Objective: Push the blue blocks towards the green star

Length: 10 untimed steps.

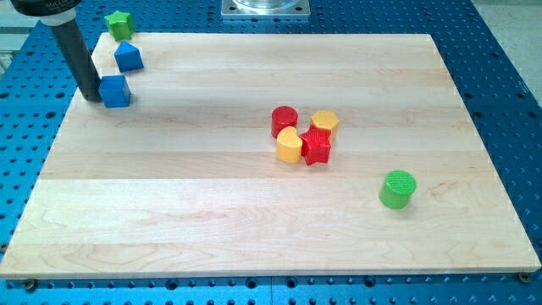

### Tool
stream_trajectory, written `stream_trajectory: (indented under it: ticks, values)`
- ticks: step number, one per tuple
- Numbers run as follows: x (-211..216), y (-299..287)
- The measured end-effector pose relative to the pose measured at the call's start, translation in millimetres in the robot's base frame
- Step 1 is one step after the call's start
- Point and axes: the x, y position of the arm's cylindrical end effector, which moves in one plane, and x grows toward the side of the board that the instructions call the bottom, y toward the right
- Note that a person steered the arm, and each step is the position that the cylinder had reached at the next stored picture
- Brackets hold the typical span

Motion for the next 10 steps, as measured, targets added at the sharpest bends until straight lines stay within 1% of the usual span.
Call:
stream_trajectory:
  ticks: [1,2,3,4,5,6,7,8,9,10]
  values:
    - [73,-5]
    - [67,31]
    - [32,70]
    - [11,59]
    - [54,30]
    - [-6,17]
    - [-58,37]
    - [-7,31]
    - [23,55]
    - [-13,91]
